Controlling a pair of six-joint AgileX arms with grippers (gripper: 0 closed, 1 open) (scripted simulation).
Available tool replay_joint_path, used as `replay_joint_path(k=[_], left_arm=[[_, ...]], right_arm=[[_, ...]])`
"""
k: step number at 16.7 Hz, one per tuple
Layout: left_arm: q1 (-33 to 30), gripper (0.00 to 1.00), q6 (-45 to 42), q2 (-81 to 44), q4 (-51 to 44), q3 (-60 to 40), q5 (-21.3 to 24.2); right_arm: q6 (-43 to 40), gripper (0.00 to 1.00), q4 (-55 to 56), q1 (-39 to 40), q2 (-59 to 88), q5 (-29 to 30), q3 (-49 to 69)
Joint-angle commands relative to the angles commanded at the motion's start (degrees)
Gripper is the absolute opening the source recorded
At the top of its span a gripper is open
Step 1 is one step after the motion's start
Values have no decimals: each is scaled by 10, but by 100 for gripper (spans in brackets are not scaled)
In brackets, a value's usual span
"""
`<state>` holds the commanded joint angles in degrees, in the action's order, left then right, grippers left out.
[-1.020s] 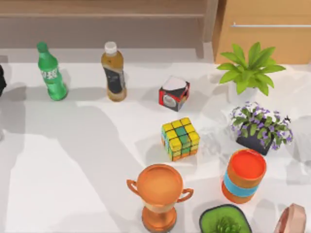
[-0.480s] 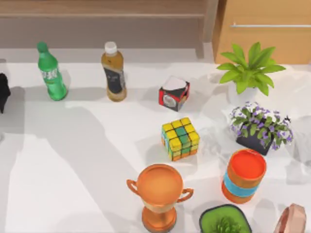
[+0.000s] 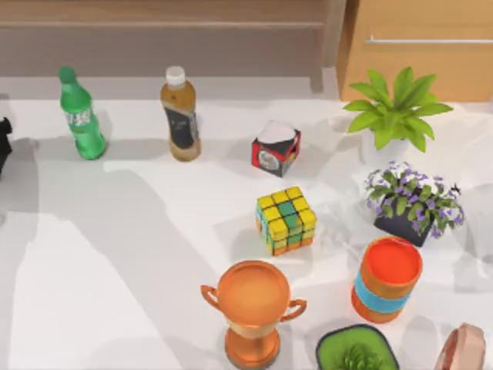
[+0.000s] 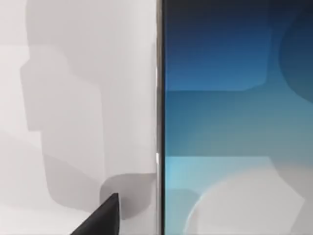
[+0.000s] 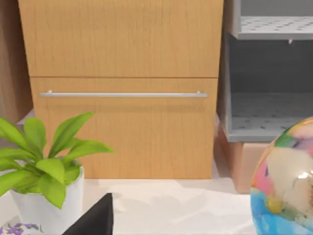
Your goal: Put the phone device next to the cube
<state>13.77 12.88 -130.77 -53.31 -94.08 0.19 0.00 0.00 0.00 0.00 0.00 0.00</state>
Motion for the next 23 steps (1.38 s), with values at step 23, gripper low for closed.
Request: replay_joint_path(k=[23], left_arm=[[-1, 0, -1, 30, -44, -24, -2]], right_arm=[[0, 100, 0, 0, 0, 0, 0]])
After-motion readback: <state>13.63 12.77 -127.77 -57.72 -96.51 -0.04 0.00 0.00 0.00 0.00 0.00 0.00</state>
